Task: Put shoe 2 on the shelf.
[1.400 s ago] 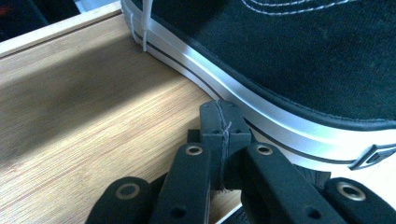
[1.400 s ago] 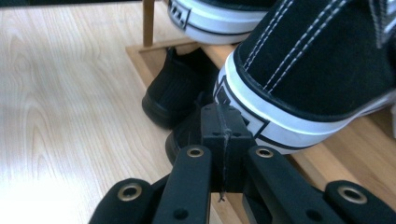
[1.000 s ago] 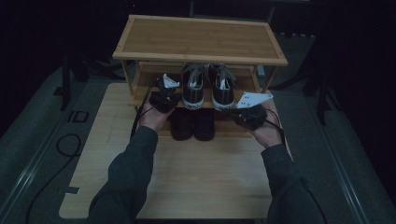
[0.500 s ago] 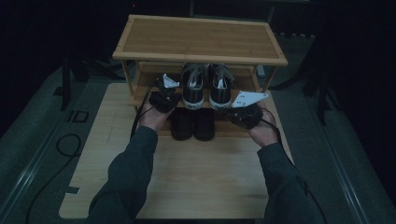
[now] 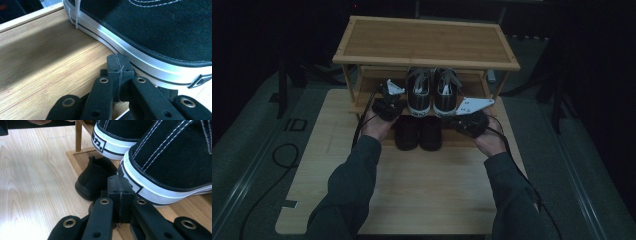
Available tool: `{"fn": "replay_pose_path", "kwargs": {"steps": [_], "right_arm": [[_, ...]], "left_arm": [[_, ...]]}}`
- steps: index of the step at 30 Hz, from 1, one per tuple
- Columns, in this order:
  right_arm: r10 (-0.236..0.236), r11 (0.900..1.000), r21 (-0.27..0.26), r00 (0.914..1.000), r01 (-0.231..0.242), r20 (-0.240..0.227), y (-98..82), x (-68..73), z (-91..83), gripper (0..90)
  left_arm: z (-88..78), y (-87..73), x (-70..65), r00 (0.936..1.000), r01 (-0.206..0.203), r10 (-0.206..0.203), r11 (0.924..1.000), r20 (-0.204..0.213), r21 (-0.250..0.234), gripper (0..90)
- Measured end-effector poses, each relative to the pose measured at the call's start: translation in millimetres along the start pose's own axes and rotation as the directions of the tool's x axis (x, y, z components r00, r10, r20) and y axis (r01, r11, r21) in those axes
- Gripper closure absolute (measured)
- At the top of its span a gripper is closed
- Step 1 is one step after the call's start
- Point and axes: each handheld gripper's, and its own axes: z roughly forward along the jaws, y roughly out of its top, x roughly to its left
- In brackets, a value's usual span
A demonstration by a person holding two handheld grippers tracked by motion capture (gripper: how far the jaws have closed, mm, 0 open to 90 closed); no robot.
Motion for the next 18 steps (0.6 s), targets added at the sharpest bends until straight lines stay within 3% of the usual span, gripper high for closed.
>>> {"fn": "replay_pose_path", "kwargs": {"steps": [18], "right_arm": [[-0.043,0.999,0.030,0.9987,0.043,0.025,5.5,6.1,11.2,90.0]], "left_arm": [[-0.1,0.1,-0.7,1.0000,0.000,0.000,1.0000,-0.002,0.002,90.0]]}}
